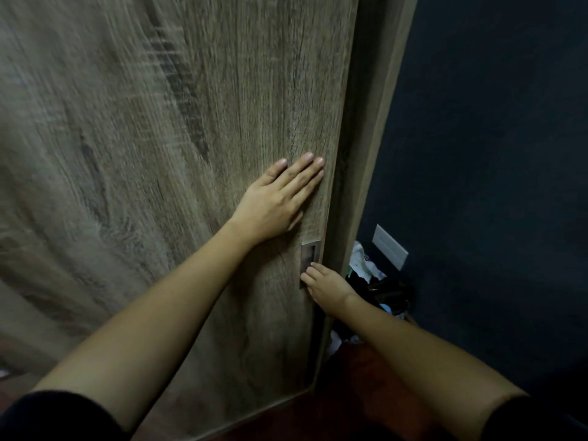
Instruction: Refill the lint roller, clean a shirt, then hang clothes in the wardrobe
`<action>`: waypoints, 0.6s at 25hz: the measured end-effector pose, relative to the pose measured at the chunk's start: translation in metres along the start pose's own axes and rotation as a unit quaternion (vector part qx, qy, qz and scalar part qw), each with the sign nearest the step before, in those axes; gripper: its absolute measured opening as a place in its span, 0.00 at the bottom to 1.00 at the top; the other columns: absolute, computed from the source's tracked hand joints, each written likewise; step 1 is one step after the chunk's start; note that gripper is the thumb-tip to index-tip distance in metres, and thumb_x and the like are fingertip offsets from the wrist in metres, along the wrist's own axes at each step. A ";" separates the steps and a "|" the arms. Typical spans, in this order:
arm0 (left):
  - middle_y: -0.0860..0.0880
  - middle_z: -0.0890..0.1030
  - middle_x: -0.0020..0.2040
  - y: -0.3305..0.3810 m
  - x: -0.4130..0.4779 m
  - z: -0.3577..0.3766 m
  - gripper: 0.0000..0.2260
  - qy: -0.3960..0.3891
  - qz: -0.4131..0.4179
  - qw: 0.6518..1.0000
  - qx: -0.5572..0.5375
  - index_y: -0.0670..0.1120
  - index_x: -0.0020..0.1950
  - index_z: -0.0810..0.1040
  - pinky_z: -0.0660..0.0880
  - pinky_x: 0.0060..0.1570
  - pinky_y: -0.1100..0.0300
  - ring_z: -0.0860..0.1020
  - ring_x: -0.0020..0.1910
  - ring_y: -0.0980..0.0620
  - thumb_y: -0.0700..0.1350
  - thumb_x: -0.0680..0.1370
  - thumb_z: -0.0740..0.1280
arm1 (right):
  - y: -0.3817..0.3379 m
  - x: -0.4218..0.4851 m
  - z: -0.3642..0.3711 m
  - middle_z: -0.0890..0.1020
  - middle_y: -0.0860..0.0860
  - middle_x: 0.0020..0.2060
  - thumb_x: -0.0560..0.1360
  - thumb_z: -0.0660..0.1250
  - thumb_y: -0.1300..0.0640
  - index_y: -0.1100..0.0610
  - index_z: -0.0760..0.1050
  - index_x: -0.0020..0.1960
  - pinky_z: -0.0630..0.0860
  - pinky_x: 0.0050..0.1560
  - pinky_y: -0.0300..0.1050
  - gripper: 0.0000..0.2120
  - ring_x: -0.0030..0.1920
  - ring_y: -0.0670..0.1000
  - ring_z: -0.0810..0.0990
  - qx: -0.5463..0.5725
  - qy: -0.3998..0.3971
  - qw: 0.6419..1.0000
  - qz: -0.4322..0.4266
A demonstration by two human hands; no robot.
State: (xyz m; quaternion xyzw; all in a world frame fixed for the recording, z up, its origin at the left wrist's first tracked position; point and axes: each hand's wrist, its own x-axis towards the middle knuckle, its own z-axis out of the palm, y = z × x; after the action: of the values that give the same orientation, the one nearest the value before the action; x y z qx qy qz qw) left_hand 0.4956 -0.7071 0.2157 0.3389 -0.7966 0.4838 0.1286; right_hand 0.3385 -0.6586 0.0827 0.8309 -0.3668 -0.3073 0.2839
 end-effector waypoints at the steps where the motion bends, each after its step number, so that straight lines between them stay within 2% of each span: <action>1: 0.44 0.63 0.75 0.004 0.006 0.000 0.28 -0.007 -0.001 1.000 0.002 0.42 0.75 0.60 0.42 0.71 0.51 0.61 0.74 0.47 0.51 0.76 0.54 | 0.004 -0.003 0.003 0.60 0.56 0.73 0.79 0.55 0.55 0.59 0.61 0.72 0.49 0.75 0.52 0.22 0.72 0.58 0.58 0.004 -0.002 1.000 0.004; 6: 0.45 0.66 0.74 0.020 0.028 -0.003 0.26 0.008 -0.008 1.000 -0.013 0.43 0.73 0.63 0.47 0.71 0.52 0.64 0.73 0.47 0.48 0.76 0.56 | 0.017 -0.011 0.009 0.58 0.58 0.74 0.81 0.50 0.57 0.63 0.55 0.73 0.46 0.76 0.51 0.23 0.73 0.58 0.55 0.058 -0.019 0.998 0.023; 11: 0.44 0.67 0.73 0.028 0.036 -0.015 0.28 -0.039 -0.004 0.999 -0.028 0.42 0.72 0.65 0.55 0.70 0.50 0.65 0.72 0.46 0.49 0.73 0.55 | 0.022 -0.021 0.013 0.57 0.57 0.74 0.80 0.50 0.56 0.63 0.53 0.74 0.44 0.75 0.51 0.24 0.74 0.57 0.55 0.069 -0.023 0.997 0.032; 13: 0.44 0.62 0.75 0.028 0.037 -0.023 0.29 -0.074 -0.009 0.996 -0.042 0.42 0.74 0.61 0.54 0.72 0.49 0.60 0.74 0.45 0.47 0.73 0.59 | 0.023 -0.026 0.011 0.56 0.57 0.75 0.81 0.49 0.55 0.63 0.52 0.74 0.44 0.76 0.50 0.24 0.74 0.56 0.53 0.079 -0.033 0.996 0.025; 15: 0.43 0.51 0.78 0.029 0.041 -0.034 0.31 -0.128 -0.007 0.987 -0.096 0.42 0.77 0.50 0.45 0.73 0.50 0.49 0.77 0.45 0.45 0.76 0.59 | 0.023 -0.035 0.009 0.54 0.57 0.76 0.81 0.48 0.54 0.62 0.51 0.75 0.45 0.76 0.50 0.25 0.75 0.56 0.51 0.100 -0.051 0.993 0.036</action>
State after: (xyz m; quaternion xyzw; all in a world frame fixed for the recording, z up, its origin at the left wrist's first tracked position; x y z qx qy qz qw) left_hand 0.4414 -0.6860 0.2349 0.3897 -0.8468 0.3569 0.0608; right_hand 0.3032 -0.6463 0.1035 0.8244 -0.4397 -0.3008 0.1911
